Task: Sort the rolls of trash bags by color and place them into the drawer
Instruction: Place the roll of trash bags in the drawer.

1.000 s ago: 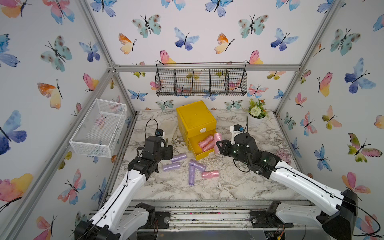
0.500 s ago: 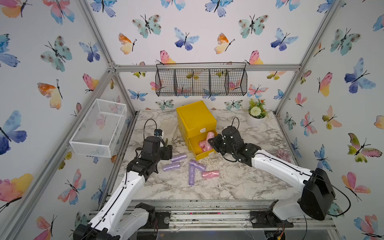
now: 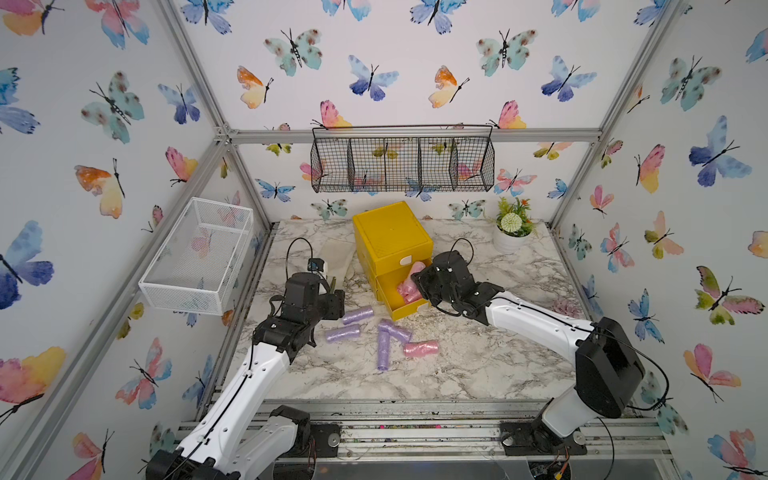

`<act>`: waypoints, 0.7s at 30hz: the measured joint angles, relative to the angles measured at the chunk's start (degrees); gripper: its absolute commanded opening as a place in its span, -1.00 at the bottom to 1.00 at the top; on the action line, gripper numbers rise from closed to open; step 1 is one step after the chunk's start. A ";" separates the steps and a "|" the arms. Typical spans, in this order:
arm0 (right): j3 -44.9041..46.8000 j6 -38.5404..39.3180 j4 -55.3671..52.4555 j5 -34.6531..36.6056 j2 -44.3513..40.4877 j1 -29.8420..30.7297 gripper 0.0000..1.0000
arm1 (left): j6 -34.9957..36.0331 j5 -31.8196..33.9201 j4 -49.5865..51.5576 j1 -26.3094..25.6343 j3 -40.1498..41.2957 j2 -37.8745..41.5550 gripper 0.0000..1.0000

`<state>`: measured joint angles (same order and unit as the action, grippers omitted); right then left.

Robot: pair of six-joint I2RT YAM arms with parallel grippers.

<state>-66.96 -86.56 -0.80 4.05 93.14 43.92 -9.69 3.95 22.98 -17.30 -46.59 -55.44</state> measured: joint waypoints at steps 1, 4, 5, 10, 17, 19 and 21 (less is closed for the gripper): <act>-0.33 -0.37 0.24 0.31 0.37 -0.11 -0.61 | 0.00 0.00 0.00 0.00 0.00 0.00 0.41; -1.18 -1.29 0.85 0.81 1.51 -0.50 -0.60 | 0.00 -0.02 0.00 0.15 0.00 0.00 0.41; -1.36 -1.49 1.27 0.90 1.92 -0.61 -0.60 | 0.00 -0.04 0.00 0.24 0.00 0.00 0.41; -1.90 -2.58 1.97 0.92 4.20 -1.14 -0.60 | 0.00 -0.04 0.00 0.48 0.00 0.00 0.41; -2.40 -3.45 3.43 0.85 6.54 -1.44 -0.59 | 0.00 -0.15 0.00 0.74 0.00 0.00 0.42; -2.95 -3.50 3.80 0.87 7.52 -1.73 -0.58 | 0.00 -0.24 0.00 0.81 0.00 0.00 0.42; -3.34 -3.50 4.33 0.87 8.59 -2.03 -0.58 | 0.00 -0.24 0.00 0.85 0.00 0.00 0.42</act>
<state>-70.30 -90.06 3.53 4.93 101.73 41.89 -9.69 3.70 22.98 -16.45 -46.59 -55.44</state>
